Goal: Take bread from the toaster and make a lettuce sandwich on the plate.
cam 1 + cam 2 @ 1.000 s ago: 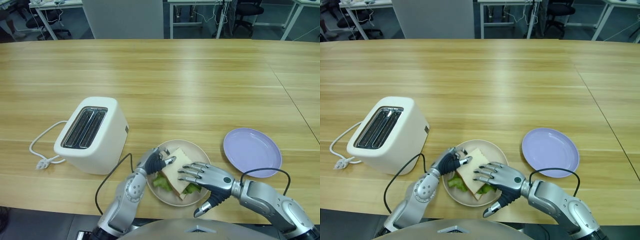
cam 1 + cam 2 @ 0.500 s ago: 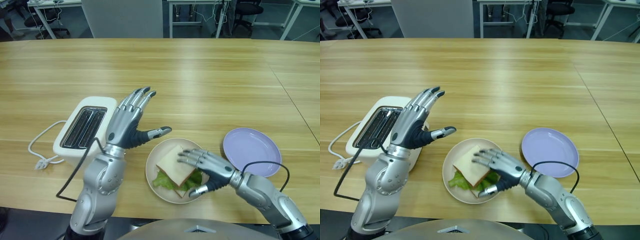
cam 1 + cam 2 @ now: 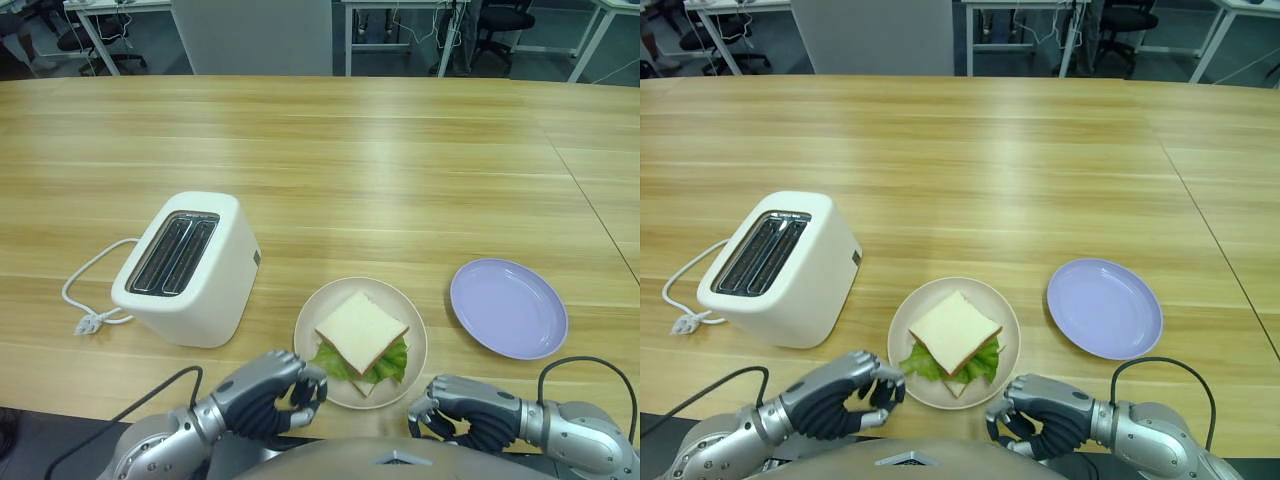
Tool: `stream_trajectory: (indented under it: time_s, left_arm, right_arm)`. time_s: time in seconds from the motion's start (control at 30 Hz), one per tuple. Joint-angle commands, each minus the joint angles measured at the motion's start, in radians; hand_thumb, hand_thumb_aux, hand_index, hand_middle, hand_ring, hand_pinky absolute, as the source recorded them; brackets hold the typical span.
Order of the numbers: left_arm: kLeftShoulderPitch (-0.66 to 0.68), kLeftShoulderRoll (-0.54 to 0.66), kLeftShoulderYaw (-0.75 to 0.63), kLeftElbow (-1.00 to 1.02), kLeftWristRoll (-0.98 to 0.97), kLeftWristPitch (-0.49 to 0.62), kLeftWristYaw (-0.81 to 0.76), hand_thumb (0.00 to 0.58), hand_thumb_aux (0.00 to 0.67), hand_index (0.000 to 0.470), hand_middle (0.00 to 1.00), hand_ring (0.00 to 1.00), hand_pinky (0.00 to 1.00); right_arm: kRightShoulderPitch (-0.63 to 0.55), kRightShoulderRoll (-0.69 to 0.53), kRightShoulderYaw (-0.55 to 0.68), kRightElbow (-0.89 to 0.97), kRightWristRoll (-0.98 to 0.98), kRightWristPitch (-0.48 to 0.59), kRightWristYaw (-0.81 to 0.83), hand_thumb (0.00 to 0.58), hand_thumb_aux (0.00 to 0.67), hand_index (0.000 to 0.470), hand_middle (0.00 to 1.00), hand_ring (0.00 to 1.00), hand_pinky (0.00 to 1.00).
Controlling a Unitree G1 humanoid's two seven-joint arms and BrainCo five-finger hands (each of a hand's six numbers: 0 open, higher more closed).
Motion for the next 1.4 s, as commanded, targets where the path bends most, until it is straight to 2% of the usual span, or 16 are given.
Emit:
stream_trajectory:
  time_s: [0.03,0.17,0.3,0.5,0.63,0.87,1.03,1.13,1.27,1.4]
  left_arm:
    - [-0.016,0.029,-0.047,0.07,0.109,0.0,-0.052,0.58,0.67,0.46,1.0,1.0,1.0]
    - [-0.081,0.02,-0.085,0.104,0.194,0.015,-0.072,0.58,0.67,0.46,1.0,1.0,1.0]
    - [-0.208,-0.005,-0.146,0.197,0.292,0.017,-0.079,0.58,0.67,0.46,1.0,1.0,1.0]
    - [-0.372,-0.054,-0.255,0.368,0.385,0.018,-0.094,0.58,0.67,0.46,1.0,1.0,1.0]
    - [-0.497,-0.106,-0.304,0.48,0.423,0.013,-0.069,0.58,0.67,0.46,1.0,1.0,1.0]
    - [-0.794,-0.199,-0.289,0.732,0.527,0.049,0.143,0.58,0.67,0.46,1.0,1.0,1.0]
    - [-0.947,-0.237,-0.267,0.846,0.555,0.069,0.309,0.58,0.67,0.46,1.0,1.0,1.0]
    - [-0.945,-0.233,-0.246,0.807,0.52,0.065,0.327,0.58,0.67,0.46,1.0,1.0,1.0]
    - [-0.855,-0.213,-0.188,0.641,0.438,0.069,0.291,0.58,0.67,0.46,1.0,1.0,1.0]
    - [-0.699,-0.23,-0.078,0.376,0.278,0.101,0.255,0.58,0.67,0.46,1.0,1.0,1.0]
  right_arm:
    - [-0.02,-0.003,0.029,0.05,-0.12,0.005,0.028,0.58,0.67,0.46,1.0,1.0,1.0]
    - [-0.074,0.042,0.067,0.093,-0.206,0.015,0.016,0.58,0.67,0.46,1.0,1.0,1.0]
    - [-0.145,0.109,0.114,0.153,-0.301,0.029,-0.004,0.58,0.67,0.46,1.0,1.0,1.0]
    - [-0.29,0.208,0.188,0.28,-0.403,0.049,-0.035,0.58,0.67,0.46,1.0,1.0,1.0]
    - [-0.403,0.289,0.216,0.389,-0.482,0.061,-0.114,0.58,0.67,0.46,1.0,1.0,1.0]
    - [-0.65,0.432,0.21,0.61,-0.632,0.107,-0.391,0.58,0.67,0.46,1.0,1.0,1.0]
    - [-0.771,0.453,0.209,0.711,-0.687,0.126,-0.545,0.58,0.67,0.46,1.0,1.0,1.0]
    - [-0.768,0.43,0.198,0.678,-0.658,0.117,-0.547,0.58,0.67,0.46,1.0,1.0,1.0]
    - [-0.707,0.388,0.141,0.561,-0.573,0.111,-0.52,0.58,0.67,0.46,1.0,1.0,1.0]
    - [-0.605,0.403,0.005,0.378,-0.242,0.14,-0.439,0.58,0.67,0.46,1.0,1.0,1.0]
